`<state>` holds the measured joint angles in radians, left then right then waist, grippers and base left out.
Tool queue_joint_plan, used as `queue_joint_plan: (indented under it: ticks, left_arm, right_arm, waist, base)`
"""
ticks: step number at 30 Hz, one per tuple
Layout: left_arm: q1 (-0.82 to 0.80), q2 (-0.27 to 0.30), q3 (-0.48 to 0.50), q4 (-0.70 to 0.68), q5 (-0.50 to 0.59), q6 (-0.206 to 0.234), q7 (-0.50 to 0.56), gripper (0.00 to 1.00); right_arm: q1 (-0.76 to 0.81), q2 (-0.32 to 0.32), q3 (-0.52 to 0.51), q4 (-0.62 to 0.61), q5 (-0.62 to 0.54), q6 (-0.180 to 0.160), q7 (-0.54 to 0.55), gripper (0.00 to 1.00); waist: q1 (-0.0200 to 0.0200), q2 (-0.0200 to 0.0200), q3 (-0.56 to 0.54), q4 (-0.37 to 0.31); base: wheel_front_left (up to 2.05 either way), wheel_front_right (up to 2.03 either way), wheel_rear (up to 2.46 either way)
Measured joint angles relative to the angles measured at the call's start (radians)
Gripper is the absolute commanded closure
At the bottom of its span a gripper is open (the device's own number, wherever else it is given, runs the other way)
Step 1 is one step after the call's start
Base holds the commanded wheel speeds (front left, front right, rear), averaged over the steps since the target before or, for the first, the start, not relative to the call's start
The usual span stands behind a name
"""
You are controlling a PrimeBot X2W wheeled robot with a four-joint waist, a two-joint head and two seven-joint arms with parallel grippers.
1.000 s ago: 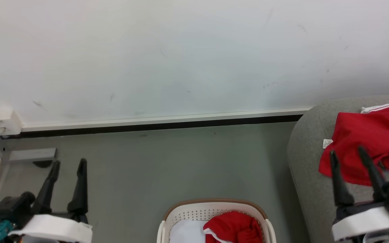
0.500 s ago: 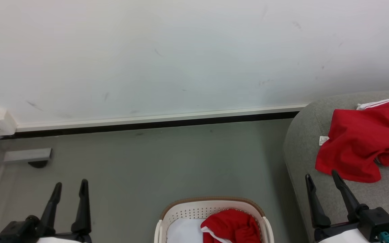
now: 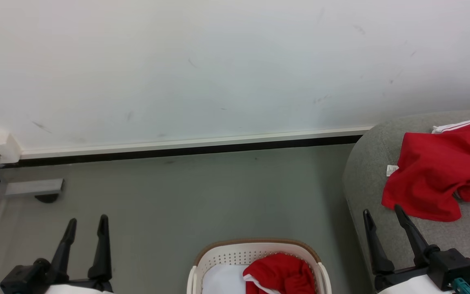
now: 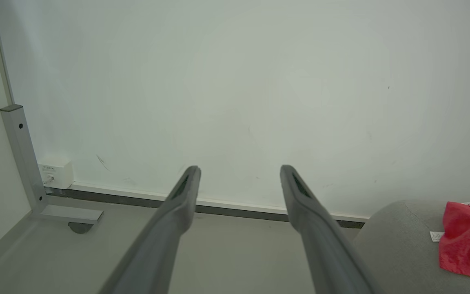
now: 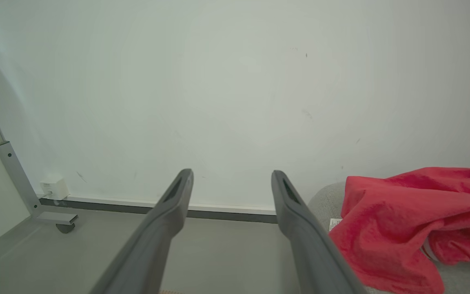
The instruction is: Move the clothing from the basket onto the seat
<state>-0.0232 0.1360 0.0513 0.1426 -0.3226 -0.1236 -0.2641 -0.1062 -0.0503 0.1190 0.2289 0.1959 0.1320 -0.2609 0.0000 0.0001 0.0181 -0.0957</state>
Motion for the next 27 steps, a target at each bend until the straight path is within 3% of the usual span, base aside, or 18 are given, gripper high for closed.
queue_joint_plan:
  ticks: [13, 27]
  left_arm:
    - [-0.001, -0.012, 0.001, 0.005, 0.012, -0.005, 0.000, 0.00]
    - [-0.018, 0.026, -0.067, -0.026, -0.003, -0.005, 0.000, 0.00]
  right_arm:
    - [-0.011, 0.000, 0.017, 0.007, 0.017, 0.000, -0.002, 0.00]
    - [-0.011, 0.001, -0.009, -0.029, 0.012, 0.000, -0.002, 0.00]
  waist:
    - [0.0000, 0.0000, -0.006, -0.027]
    - [0.0000, 0.0000, 0.042, -0.109]
  base:
    - [0.00, 0.00, 0.00]
    - [0.00, 0.00, 0.00]
